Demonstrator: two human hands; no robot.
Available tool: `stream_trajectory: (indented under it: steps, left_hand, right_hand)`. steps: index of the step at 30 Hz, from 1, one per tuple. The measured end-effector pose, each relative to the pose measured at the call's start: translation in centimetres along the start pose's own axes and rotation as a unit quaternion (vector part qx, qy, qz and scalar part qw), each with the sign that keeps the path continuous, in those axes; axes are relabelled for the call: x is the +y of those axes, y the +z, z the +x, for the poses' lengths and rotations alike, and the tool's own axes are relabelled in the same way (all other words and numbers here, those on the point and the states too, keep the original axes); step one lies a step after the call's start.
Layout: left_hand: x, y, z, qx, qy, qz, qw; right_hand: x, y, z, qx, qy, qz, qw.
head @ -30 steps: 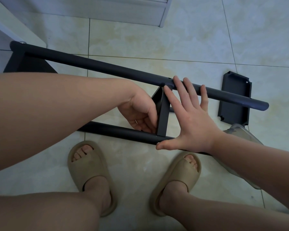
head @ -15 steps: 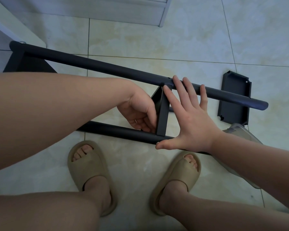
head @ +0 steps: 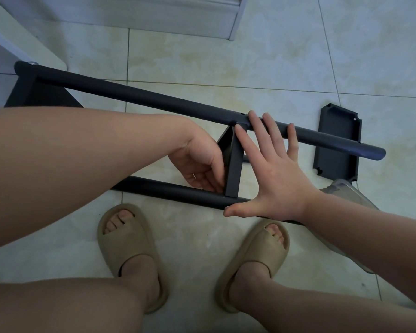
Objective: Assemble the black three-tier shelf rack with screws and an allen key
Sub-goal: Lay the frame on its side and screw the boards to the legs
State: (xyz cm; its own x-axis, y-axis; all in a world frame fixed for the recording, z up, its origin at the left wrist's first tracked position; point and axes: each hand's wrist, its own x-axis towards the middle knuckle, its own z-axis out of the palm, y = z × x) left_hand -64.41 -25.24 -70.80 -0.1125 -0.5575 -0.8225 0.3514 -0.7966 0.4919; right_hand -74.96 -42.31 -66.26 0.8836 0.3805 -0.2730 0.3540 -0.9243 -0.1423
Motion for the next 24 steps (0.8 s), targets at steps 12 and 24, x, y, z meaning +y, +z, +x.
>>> stream_trajectory:
  steps: [12, 24]
  left_hand:
    - [-0.14, 0.03, 0.05, -0.002, -0.002, 0.015, 1.000]
    - [-0.17, 0.19, 0.06, 0.000, -0.001, 0.020, 1.000]
  right_hand:
    - [-0.05, 0.04, 0.02, 0.001, -0.001, 0.002, 1.000]
    - [-0.09, 0.12, 0.03, 0.002, 0.000, 0.004, 1.000]
